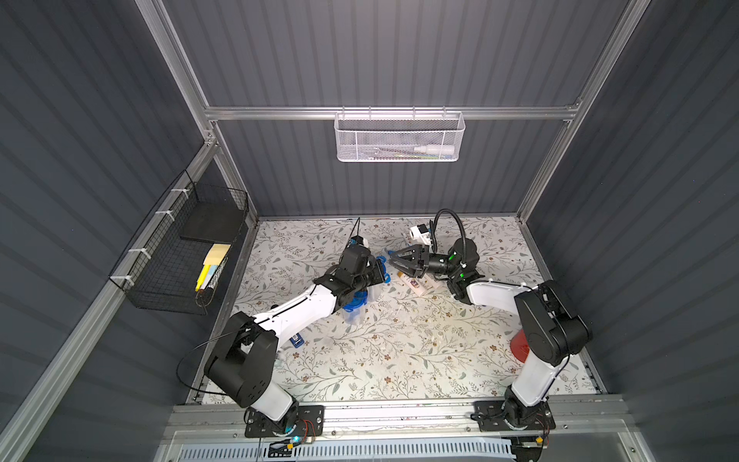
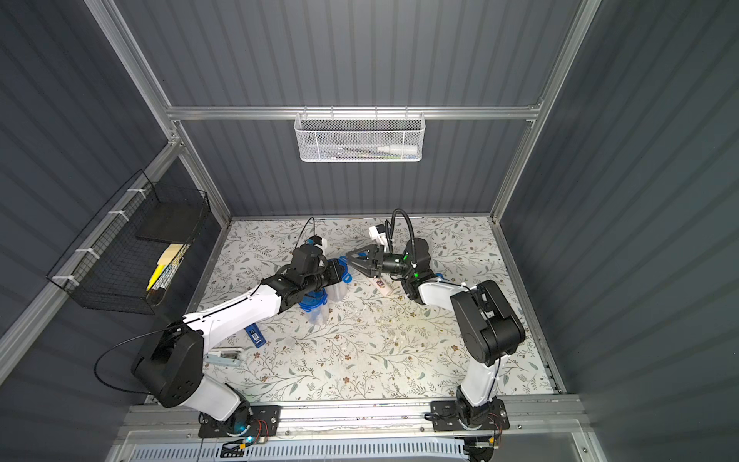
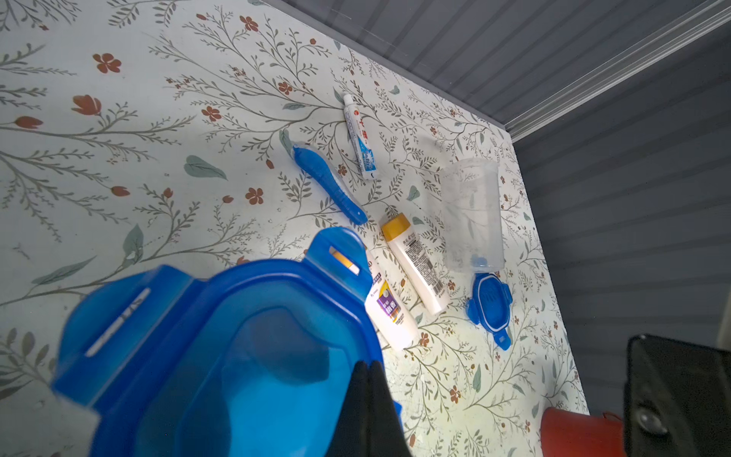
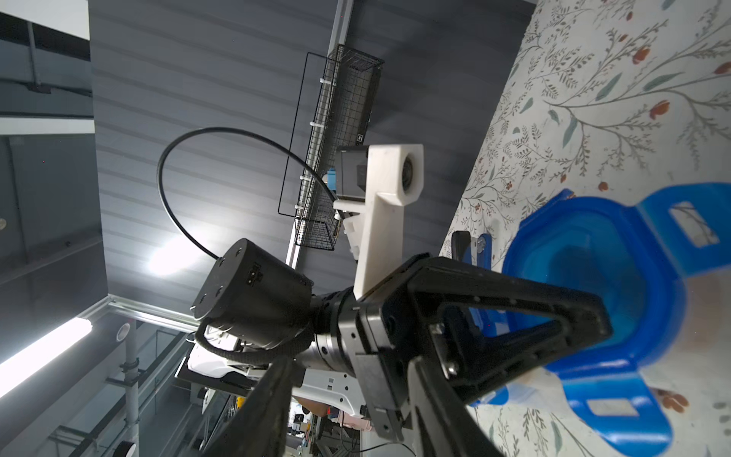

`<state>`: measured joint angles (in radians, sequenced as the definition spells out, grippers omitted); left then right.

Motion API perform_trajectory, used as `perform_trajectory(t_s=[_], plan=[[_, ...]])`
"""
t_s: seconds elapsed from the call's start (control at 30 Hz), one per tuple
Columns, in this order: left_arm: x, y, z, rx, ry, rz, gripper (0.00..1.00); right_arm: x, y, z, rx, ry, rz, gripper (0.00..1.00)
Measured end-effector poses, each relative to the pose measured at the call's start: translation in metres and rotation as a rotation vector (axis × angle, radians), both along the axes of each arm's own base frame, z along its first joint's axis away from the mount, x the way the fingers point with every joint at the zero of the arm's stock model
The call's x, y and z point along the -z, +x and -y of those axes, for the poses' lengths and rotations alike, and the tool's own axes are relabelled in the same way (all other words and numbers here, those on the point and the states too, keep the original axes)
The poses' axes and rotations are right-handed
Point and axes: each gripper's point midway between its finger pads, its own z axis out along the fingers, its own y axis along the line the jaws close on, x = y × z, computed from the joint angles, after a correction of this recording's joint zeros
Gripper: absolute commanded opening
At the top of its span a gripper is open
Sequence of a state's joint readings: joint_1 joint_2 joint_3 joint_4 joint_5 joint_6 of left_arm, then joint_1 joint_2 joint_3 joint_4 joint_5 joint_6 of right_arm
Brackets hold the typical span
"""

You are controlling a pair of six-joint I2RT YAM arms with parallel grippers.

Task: Take out toiletry kits
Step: Unfasten the latch on the container, then adjust the container at the center of the board.

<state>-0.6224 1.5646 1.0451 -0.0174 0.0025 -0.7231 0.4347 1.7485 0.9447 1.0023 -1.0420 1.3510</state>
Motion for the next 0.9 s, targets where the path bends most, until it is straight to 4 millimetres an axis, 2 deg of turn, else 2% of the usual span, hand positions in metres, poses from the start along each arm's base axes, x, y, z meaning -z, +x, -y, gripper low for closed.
perform_trajectory(t_s=[0.1,0.2,0.33,0.43,0.6,0.77,0.9], plan=[[-0.003,-0.001,-0.001,0.003,0.021,-0.027,0.0,0.0,-0.003,0.004,0.037,-0.085,0.024,0.39],[-0.006,-0.002,-0.002,0.008,0.057,-0.062,0.0,-0.009,-0.004,0.009,0.094,-0.2,0.087,0.13],[-0.016,-0.004,-0.003,0.028,0.103,-0.1,0.0,-0.022,-0.013,0.015,0.15,-0.329,0.187,0.0],[-0.046,0.001,0.001,0.043,0.098,-0.067,0.0,-0.012,-0.023,0.018,0.163,-0.42,0.22,0.0],[-0.113,0.015,0.008,0.048,0.056,0.068,0.0,0.031,-0.039,0.012,0.135,-0.604,0.223,0.0],[-0.13,0.012,-0.01,0.008,0.093,0.107,0.0,0.071,-0.057,-0.005,0.052,-0.749,0.226,0.0],[-0.136,0.011,-0.025,-0.029,0.114,0.123,0.0,0.086,-0.059,-0.021,0.009,-0.822,0.24,0.0]])
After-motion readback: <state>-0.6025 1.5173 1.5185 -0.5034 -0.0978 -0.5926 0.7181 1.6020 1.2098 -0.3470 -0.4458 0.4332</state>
